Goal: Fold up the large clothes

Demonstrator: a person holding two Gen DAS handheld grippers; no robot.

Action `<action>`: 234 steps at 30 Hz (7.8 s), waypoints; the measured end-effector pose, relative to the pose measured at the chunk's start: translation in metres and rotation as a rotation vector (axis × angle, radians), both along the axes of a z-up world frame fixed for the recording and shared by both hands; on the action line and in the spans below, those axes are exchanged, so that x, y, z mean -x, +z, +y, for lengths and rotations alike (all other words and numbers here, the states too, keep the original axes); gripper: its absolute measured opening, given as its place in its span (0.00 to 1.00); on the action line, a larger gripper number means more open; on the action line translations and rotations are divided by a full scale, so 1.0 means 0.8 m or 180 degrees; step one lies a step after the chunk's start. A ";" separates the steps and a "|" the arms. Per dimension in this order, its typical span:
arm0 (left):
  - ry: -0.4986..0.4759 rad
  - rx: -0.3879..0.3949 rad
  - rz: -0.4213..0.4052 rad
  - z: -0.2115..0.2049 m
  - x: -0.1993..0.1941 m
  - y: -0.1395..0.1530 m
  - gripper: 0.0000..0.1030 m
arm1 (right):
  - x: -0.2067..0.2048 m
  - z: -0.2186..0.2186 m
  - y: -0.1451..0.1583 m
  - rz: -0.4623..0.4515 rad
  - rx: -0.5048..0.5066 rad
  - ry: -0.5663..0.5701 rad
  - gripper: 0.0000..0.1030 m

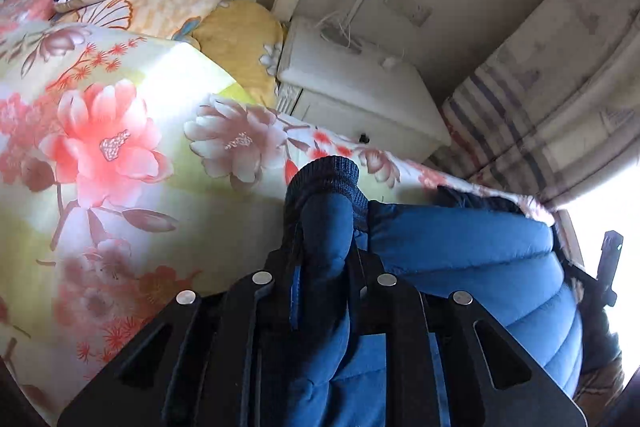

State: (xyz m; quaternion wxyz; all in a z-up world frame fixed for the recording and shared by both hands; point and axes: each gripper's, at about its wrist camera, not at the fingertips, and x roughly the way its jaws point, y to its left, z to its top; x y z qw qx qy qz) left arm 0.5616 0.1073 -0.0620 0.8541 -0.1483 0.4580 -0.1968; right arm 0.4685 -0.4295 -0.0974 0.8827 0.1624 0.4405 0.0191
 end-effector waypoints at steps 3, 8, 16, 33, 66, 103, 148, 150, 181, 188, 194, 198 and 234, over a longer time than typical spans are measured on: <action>0.0077 -0.0023 0.0000 0.003 -0.001 -0.004 0.33 | 0.005 -0.001 -0.005 -0.0009 -0.0039 -0.0051 0.20; 0.0222 0.0066 0.0006 0.026 0.011 0.012 0.47 | 0.042 -0.006 0.025 -0.0085 -0.0005 -0.0054 0.78; -0.0185 0.0043 -0.0744 0.150 0.213 0.075 0.93 | 0.272 -0.019 0.078 -0.0660 0.0191 0.0555 0.82; -0.0988 -0.0690 -0.0608 0.077 0.339 -0.011 0.93 | 0.330 0.055 0.009 -0.0543 0.0635 0.0870 0.73; -0.1002 -0.0587 -0.0712 0.150 0.585 -0.006 0.64 | 0.627 0.091 0.033 -0.0507 0.0271 0.0691 0.66; -0.0164 -0.1334 -0.0290 -0.103 0.276 -0.014 0.96 | 0.244 0.238 0.009 0.0130 0.0775 0.0520 0.84; -0.0871 -0.1423 -0.0370 -0.232 0.284 -0.001 0.96 | 0.281 0.108 -0.001 -0.0210 -0.0108 -0.0138 0.82; -0.0860 -0.1400 -0.0437 -0.212 0.288 0.013 0.96 | 0.281 0.108 -0.002 -0.0213 -0.0116 -0.0137 0.82; -0.0073 -0.0961 -0.0085 -0.033 0.242 -0.010 0.96 | 0.299 0.307 0.027 -0.0151 0.1340 0.0646 0.90; -0.0064 -0.0880 -0.0081 -0.031 0.243 -0.010 0.96 | 0.354 0.135 0.005 -0.0062 0.0763 -0.0237 0.91; -0.0042 -0.0903 -0.0085 -0.031 0.242 -0.009 0.96 | 0.339 0.129 -0.008 0.0007 0.0675 -0.0258 0.94; 0.0263 -0.1013 -0.0241 -0.021 0.257 0.010 0.96 | 0.352 0.120 0.005 -0.0076 0.0526 -0.0314 0.94; 0.0374 -0.1243 -0.0879 0.022 0.453 0.034 0.96 | 0.457 0.215 0.053 -0.0569 0.1104 0.0176 0.97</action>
